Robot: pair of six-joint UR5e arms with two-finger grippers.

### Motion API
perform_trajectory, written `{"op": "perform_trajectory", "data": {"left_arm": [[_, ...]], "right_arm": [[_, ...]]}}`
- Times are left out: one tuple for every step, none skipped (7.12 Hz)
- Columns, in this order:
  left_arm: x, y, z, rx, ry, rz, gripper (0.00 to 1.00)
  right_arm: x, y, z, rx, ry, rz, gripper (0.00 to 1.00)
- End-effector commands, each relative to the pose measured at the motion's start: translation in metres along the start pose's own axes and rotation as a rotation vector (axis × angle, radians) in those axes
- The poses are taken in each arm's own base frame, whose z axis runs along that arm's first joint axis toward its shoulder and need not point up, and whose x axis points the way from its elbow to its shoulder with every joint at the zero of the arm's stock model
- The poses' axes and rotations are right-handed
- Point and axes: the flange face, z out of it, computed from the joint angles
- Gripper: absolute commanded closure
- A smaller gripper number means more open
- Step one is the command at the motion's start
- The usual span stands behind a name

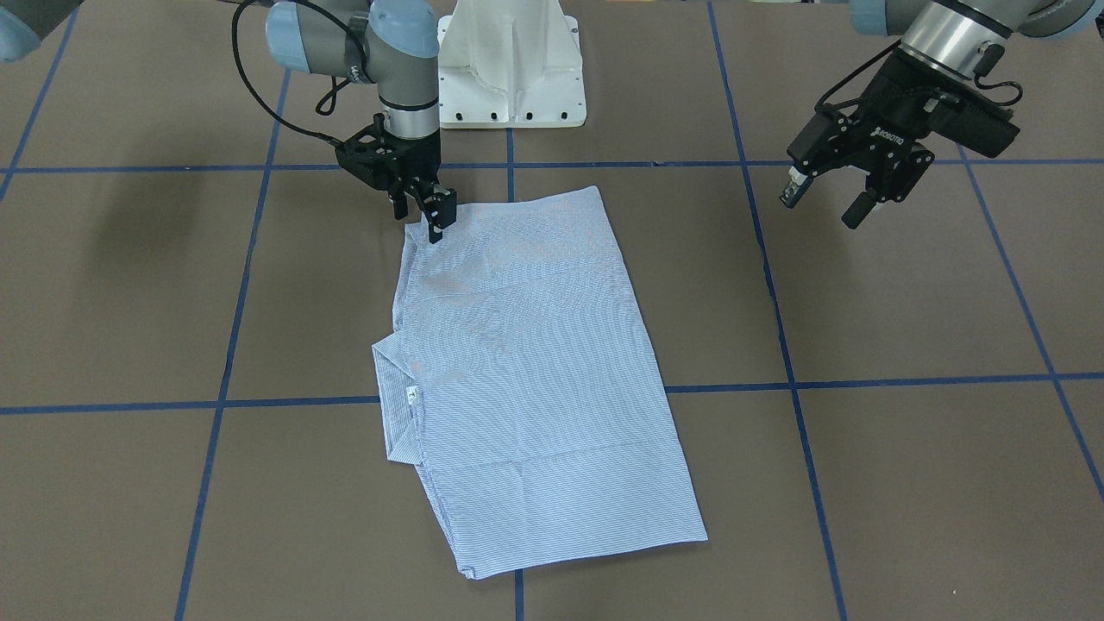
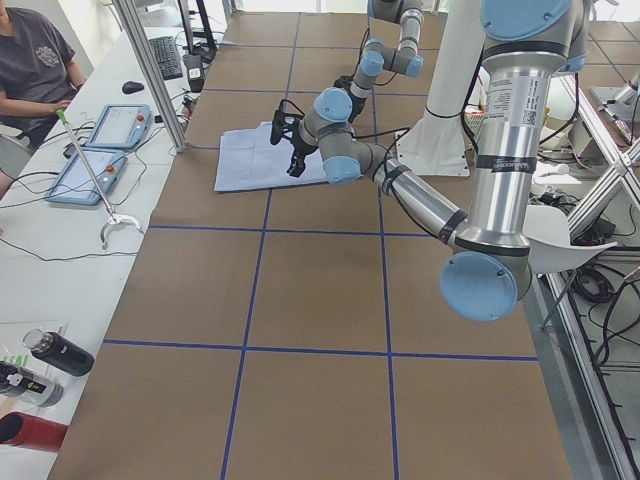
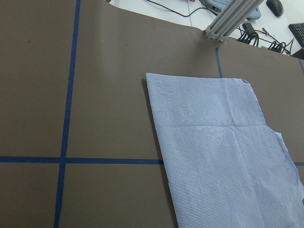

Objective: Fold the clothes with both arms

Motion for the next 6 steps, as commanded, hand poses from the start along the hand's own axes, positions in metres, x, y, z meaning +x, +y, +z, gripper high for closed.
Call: {"op": "perform_trajectory", "data": {"left_arm": [[0.0001, -0.0001, -0.0002, 0.002, 0.000, 0.000, 0.00], [0.0012, -0.0001, -0.0014, 0.004, 0.002, 0.001, 0.00], [0.0002, -0.0004, -0.0018, 0.005, 0.000, 0.000, 0.00], [0.0000, -0.0001, -0.0023, 0.005, 0.000, 0.000, 0.00], [-0.0002, -0.0006, -0.0027, 0.006, 0.000, 0.001, 0.00], [0.0007, -0.0009, -0.0043, 0.007, 0.003, 0.002, 0.00]], "right_arm": [[0.0010, 0.0020, 0.0010, -0.001, 0.005, -0.005, 0.25], [0.0018, 0.0015, 0.0023, 0.002, 0.007, -0.006, 0.37], [0.0025, 0.0002, 0.0038, 0.006, 0.010, -0.005, 0.48], [0.0033, -0.0001, 0.0043, 0.005, 0.012, -0.005, 0.55], [0.0032, -0.0002, 0.0043, 0.007, 0.012, -0.005, 0.67], [0.0013, -0.0003, 0.0025, 0.004, 0.008, -0.003, 1.00]]}}
